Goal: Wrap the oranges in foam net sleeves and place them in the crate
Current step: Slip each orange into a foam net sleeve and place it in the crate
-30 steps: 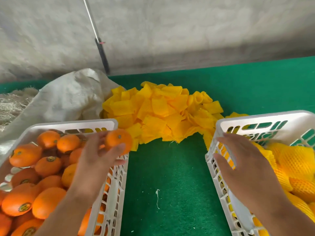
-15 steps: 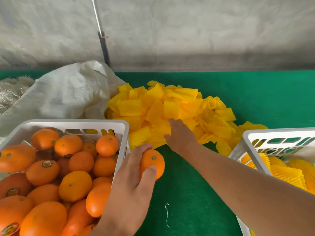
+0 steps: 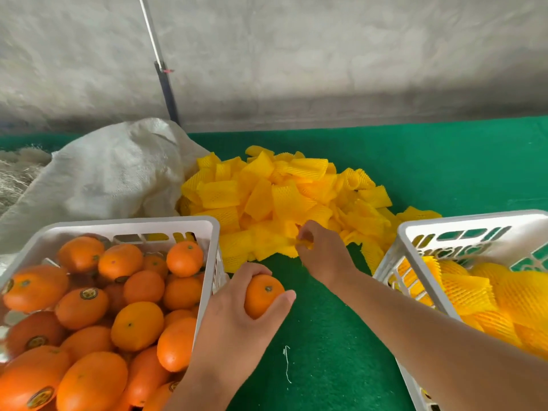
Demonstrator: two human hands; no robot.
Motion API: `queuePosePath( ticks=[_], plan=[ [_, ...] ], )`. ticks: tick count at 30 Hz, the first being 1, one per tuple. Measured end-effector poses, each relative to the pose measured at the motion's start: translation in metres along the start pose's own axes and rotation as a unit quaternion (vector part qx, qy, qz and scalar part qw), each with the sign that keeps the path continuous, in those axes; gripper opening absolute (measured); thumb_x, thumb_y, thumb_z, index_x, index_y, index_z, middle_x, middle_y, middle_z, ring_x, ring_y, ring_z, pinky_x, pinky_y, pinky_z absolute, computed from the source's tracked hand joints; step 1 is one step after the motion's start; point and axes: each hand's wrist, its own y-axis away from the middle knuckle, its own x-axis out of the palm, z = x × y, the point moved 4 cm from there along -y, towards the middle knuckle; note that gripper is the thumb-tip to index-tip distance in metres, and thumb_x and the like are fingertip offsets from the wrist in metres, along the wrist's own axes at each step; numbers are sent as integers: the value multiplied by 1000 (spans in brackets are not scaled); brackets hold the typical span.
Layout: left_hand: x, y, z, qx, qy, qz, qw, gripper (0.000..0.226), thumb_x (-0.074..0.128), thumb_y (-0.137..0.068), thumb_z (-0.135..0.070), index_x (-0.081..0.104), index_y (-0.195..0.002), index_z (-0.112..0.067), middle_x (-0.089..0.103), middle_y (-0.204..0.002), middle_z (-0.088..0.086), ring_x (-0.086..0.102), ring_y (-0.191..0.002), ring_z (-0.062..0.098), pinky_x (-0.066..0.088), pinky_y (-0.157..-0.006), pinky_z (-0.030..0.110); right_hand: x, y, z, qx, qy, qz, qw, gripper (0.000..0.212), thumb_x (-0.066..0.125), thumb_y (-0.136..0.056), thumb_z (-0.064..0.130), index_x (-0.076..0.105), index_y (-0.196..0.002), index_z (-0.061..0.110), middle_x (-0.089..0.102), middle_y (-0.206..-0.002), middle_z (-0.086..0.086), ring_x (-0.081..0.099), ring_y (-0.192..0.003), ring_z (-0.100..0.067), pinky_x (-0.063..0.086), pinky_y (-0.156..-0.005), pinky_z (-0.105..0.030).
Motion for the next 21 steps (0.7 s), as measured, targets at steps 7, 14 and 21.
queuePosePath(
  ticks=[7, 14, 21],
  plan=[
    [-12, 59, -53, 5, 28, 94, 995, 76, 71, -76, -76, 36, -142, -68, 63, -83, 8, 66, -62, 29, 59, -59, 47, -95, 143, 51, -4, -167, 0, 986, 15, 75, -97, 22, 64, -94, 32, 70, -94, 17, 67, -98, 2, 45, -74, -6],
    [-30, 138, -107, -43, 58, 114, 991, 66, 72, -69, -77, 45, -129, -67, 62, -101, -28, 72, -78, 9, 64, -59, 30, -155, 243, 92, 30, -269, 3, 963, 16, 74, -98, 19, 72, -96, 34, 77, -97, 11, 73, -95, -7, 55, -82, -23],
    [-48, 167, -145, -167, 201, 77, 962, 50, 73, -52, -73, 66, -100, -64, 65, -95, -29, 71, -79, 15, 62, -60, 37, -179, 280, 111, 35, -287, -16, 957, 24, 75, -97, 21, 77, -102, 45, 78, -102, 18, 74, -97, -3, 58, -82, -25]
  ],
)
